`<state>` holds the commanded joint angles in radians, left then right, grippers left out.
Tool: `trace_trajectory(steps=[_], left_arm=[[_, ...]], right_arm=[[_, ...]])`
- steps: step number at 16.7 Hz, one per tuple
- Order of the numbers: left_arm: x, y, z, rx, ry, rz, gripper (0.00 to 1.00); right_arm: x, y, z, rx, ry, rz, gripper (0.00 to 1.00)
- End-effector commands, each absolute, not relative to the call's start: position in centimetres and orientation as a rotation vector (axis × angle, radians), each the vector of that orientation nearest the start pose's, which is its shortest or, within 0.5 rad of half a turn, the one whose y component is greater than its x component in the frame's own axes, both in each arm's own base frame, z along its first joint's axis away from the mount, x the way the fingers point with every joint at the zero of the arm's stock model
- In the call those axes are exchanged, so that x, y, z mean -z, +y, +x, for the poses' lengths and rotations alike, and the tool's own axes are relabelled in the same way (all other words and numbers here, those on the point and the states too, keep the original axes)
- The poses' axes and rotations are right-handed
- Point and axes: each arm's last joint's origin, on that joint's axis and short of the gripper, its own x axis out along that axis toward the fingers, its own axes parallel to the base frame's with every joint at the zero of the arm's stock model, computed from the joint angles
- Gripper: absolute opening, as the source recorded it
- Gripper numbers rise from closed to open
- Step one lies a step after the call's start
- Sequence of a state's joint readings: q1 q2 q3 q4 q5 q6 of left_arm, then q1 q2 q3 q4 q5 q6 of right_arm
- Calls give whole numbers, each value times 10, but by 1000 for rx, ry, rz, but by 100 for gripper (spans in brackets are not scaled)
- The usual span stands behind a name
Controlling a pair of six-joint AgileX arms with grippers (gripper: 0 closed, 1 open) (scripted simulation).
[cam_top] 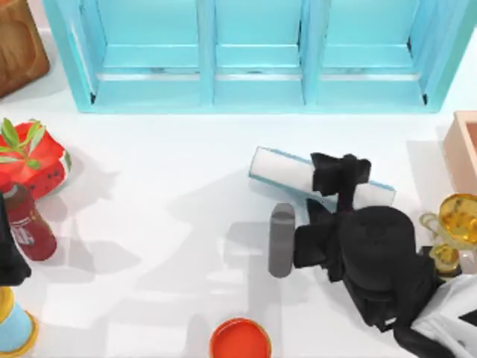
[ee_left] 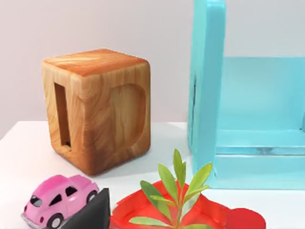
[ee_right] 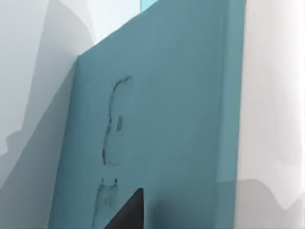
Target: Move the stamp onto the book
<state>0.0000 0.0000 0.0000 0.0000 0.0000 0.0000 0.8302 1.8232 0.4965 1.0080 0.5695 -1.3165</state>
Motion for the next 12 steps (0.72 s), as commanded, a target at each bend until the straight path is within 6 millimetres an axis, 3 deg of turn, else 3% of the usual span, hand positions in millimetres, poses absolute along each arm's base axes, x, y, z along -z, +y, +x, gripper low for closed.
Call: trace_trajectory(steps=[12], left_arm=[[-160,-1,106,0,0,0,100]], right_arm=[[-106,210,208,-371,27,-1491,100]])
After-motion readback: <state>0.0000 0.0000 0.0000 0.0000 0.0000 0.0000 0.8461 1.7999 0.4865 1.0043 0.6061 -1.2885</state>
